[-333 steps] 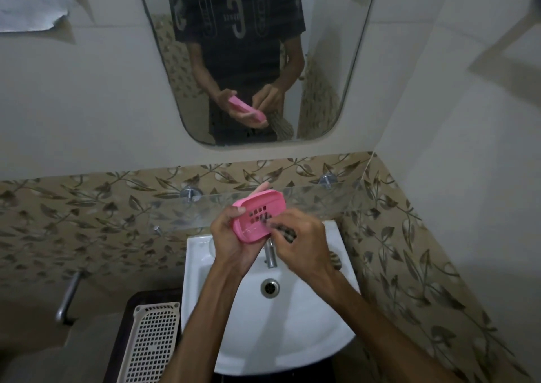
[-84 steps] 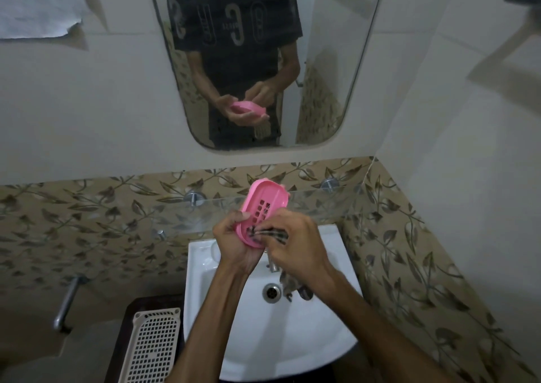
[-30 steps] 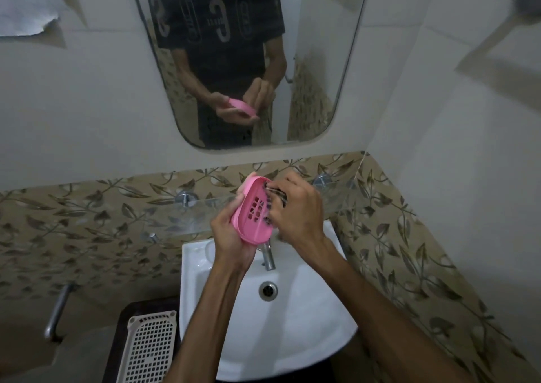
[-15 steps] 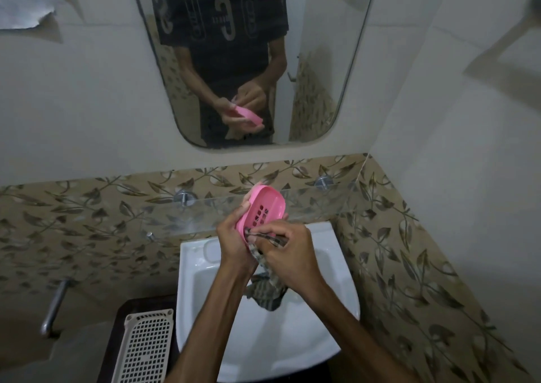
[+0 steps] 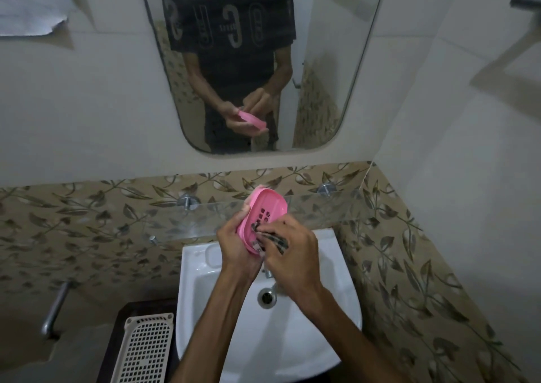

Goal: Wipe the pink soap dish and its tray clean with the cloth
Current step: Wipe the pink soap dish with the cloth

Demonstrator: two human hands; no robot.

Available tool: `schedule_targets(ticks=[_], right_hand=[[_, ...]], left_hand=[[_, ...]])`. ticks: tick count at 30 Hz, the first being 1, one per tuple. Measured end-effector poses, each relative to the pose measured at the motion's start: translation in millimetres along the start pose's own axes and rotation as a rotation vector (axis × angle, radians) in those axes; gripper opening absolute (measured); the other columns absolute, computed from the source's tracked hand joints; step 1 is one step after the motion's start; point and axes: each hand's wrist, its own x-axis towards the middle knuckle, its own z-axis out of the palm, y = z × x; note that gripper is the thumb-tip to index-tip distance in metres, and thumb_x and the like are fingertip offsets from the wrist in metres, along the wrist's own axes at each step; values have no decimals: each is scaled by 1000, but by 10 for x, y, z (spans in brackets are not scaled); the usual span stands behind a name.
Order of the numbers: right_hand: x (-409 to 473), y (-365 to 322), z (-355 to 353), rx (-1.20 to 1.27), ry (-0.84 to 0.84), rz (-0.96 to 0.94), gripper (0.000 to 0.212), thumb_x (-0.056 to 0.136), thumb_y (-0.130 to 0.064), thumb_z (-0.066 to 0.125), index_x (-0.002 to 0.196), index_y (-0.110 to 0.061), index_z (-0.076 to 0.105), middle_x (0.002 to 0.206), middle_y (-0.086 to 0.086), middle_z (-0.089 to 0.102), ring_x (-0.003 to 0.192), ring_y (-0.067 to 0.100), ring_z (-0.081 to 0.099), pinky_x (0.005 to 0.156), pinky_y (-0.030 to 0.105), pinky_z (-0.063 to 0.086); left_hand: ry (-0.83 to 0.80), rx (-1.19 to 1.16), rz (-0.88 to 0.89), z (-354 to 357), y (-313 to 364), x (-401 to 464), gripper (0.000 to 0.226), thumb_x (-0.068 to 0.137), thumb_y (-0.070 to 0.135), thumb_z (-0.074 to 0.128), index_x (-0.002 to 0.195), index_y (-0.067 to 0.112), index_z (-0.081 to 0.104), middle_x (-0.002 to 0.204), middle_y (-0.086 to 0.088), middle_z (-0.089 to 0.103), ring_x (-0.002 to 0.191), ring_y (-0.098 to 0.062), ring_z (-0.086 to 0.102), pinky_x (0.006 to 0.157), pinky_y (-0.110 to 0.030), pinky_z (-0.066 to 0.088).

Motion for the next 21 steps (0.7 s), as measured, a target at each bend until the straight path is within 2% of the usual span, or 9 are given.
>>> schedule_targets(ticks=[2,6,11,13,15,17,21], right_hand=[[92,24,-1,11,54,-2,25,83,-1,80,105,-13,81,103,2,75,91,15,71,77,33,64],[347,-35,-32,-22,170,-58,29,77,5,78,101,-11,81,103,5,77,91,18,72,81,28,62],[658,-8,-158,-123,167,-209,26,77,8,77,98,-6,80,98,6,75,85,18,69,75,26,60],[697,-5,-171,-185,169,-210,22,77,8,77,96,-4,79,93,8,73,79,21,68,68,30,59],[627,-2,-177,-203,162,-155,18,79,5,78,95,-5,79,90,6,71,75,20,65,64,33,59],[503,21,-173,-196,116,-70,17,82,-2,81,98,-8,79,91,4,70,76,17,63,66,35,60],[221,-15,-105,-100,-25,84,22,82,-7,83,101,-18,81,98,-3,74,82,8,66,75,25,60]], left_hand=[[4,4,10,12,6,10,30,83,25,65,92,2,81,86,-17,71,70,-27,71,63,-34,63],[-50,31,29,90,51,-6,30,84,23,64,94,2,83,94,-19,76,80,-28,75,71,-35,64],[-108,24,23,88,78,-56,45,88,25,59,123,-1,70,108,-20,71,93,-29,69,86,-40,54],[-108,36,65,75,83,-53,47,87,26,59,125,0,68,106,-19,72,92,-28,70,82,-40,58],[-109,51,108,76,99,-29,42,87,25,59,121,3,70,98,-16,76,84,-26,74,71,-37,62],[-115,57,115,79,106,-19,41,89,24,58,122,4,68,92,-15,77,80,-25,76,67,-35,63],[-81,86,134,17,89,25,31,91,19,56,115,6,71,83,-10,77,72,-22,76,61,-32,62]])
